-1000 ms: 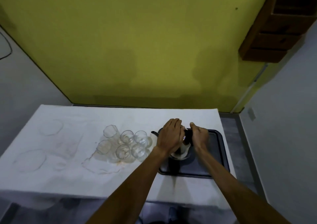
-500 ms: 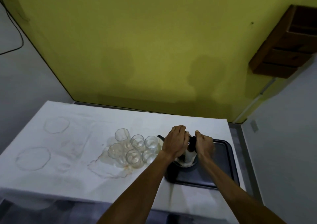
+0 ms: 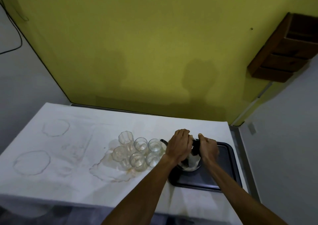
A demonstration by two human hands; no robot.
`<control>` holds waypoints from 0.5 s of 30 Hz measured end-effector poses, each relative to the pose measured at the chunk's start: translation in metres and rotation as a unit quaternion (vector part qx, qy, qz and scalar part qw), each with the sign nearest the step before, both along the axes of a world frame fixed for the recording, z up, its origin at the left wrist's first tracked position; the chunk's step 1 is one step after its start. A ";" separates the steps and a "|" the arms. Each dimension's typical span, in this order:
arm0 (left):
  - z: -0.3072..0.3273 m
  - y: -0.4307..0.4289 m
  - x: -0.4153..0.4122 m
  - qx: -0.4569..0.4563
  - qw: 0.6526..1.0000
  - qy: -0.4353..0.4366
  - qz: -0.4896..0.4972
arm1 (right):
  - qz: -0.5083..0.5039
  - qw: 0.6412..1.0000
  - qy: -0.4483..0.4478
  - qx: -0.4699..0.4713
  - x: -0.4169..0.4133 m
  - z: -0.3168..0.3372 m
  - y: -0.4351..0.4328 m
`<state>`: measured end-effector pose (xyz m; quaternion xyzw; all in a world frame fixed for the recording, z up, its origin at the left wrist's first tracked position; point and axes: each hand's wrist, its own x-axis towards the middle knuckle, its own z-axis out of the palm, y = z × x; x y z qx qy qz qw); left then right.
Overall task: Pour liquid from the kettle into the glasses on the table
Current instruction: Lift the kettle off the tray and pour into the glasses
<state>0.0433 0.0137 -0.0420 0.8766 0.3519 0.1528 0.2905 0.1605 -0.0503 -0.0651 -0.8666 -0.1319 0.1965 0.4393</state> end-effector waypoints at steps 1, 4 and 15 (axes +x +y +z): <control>-0.002 0.001 -0.001 -0.009 1.000 -0.011 -0.008 | 0.001 1.000 0.000 0.000 0.000 0.001 0.000; 0.002 0.001 -0.002 -0.004 1.000 -0.002 0.012 | -0.002 1.000 0.001 0.000 -0.002 0.006 0.002; 0.010 -0.002 0.001 -0.008 1.000 -0.014 0.004 | -0.009 1.000 -0.004 -0.013 0.000 0.015 0.000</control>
